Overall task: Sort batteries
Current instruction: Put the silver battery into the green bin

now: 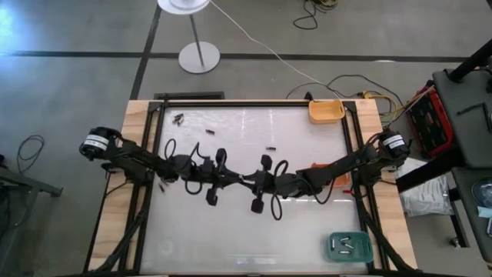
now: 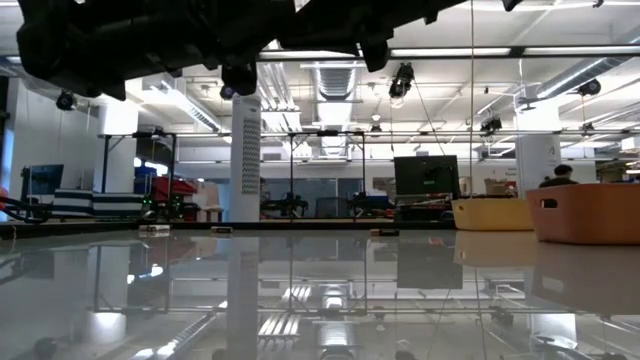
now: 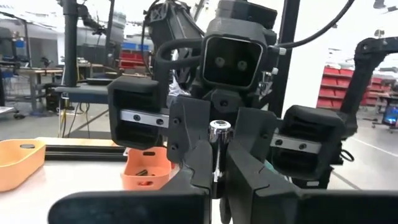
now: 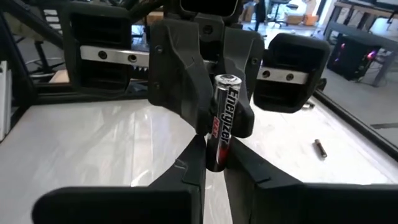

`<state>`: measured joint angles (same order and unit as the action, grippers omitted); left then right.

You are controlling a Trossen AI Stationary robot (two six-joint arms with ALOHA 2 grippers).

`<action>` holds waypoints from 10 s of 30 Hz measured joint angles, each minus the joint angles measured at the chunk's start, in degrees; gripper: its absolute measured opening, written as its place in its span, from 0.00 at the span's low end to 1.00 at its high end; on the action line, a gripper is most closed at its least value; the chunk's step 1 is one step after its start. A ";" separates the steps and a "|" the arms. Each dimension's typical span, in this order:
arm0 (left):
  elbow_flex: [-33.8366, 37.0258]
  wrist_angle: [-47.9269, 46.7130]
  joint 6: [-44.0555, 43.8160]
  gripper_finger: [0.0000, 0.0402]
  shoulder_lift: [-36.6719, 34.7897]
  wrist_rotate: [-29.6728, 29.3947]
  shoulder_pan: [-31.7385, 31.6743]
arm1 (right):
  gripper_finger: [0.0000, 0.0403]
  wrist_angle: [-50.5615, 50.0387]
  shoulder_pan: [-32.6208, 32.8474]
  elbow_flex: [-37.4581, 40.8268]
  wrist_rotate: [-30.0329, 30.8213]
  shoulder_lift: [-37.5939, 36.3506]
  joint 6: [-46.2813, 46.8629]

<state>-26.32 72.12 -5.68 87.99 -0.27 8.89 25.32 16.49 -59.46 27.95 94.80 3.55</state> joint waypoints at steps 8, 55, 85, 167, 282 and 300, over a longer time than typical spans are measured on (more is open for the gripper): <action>1.85 -1.07 1.90 0.05 -0.04 0.05 0.46 | 0.07 -5.48 -0.03 -0.75 -0.60 -0.35 2.74; 12.73 0.16 15.18 0.39 -5.25 -27.68 6.66 | 0.07 -114.18 -74.16 -41.25 -16.41 22.52 1.37; 12.21 -3.42 21.35 0.39 -10.21 -35.24 6.66 | 0.07 -115.02 -75.03 -46.57 -23.44 34.76 0.33; -22.79 -104.71 -19.25 0.38 5.90 -19.63 -61.51 | 0.51 -59.17 -10.99 2.01 -10.78 -36.52 15.80; -80.92 -61.94 -10.76 0.01 15.45 41.26 -45.40 | 0.42 -44.17 -50.64 -50.08 -47.92 -7.82 7.13; -80.90 -62.26 -11.23 0.05 15.47 40.21 -45.40 | 0.06 -44.75 -50.31 -50.95 -47.89 -7.61 5.43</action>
<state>-107.22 9.87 -16.91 103.46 39.94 -36.51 -19.43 -33.82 -110.41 -19.94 87.20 8.97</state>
